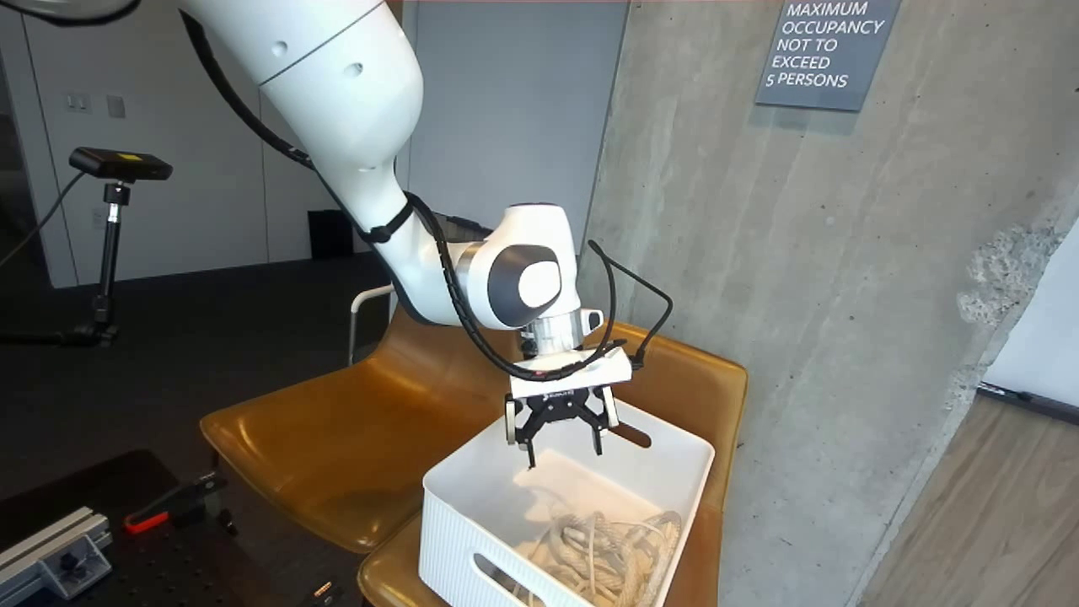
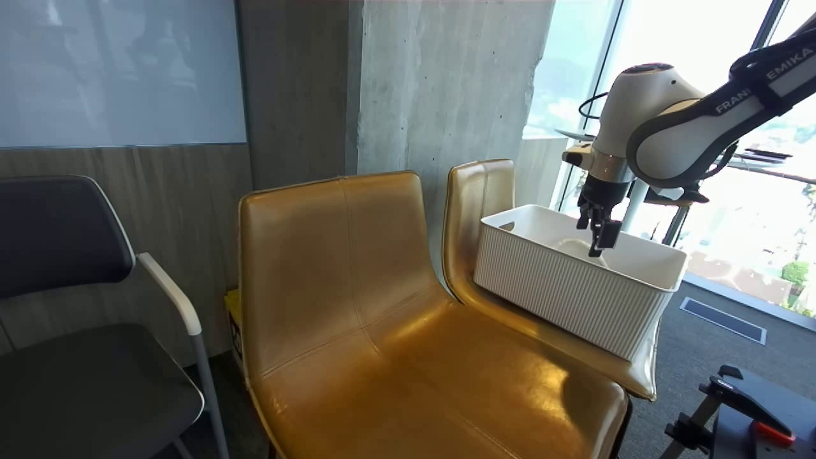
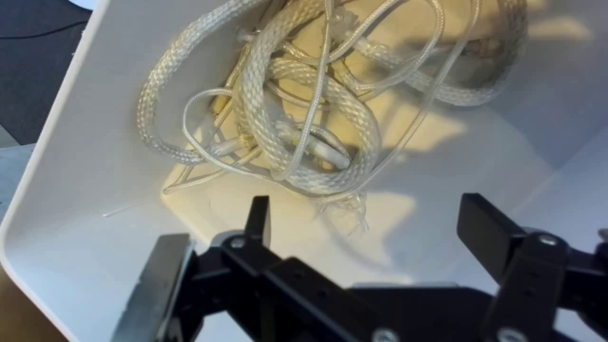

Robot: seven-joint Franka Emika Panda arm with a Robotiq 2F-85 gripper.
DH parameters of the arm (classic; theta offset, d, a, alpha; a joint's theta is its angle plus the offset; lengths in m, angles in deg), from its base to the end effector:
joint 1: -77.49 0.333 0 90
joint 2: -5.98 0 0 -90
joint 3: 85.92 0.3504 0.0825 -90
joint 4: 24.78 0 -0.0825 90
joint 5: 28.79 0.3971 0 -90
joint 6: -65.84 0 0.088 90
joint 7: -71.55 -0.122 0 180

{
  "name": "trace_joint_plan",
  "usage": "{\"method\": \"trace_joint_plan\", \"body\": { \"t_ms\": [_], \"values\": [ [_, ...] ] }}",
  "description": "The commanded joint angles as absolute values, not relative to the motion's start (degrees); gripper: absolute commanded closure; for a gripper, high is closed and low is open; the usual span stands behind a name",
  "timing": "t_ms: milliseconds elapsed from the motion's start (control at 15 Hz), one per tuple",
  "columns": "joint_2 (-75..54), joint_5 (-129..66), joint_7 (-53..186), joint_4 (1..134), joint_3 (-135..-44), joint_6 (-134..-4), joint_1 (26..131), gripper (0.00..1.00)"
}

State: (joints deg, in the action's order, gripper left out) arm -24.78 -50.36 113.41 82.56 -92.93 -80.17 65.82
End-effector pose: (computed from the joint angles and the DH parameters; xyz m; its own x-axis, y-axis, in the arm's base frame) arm 0.6473 -0.2106 0.2448 0.7540 0.6416 -0.1412 0.6519 -0.7041 0.2816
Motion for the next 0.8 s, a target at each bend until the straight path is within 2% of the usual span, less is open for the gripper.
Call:
{"method": "trace_joint_plan", "body": {
  "t_ms": [0, 733],
  "values": [
    [-29.4, -52.3, 118.4, 77.4, -92.6, -80.6, 64.6, 0.0],
    [-45.5, -51.9, 129.2, 59.6, -93.1, -77.7, 61.7, 0.0]
  ]
}}
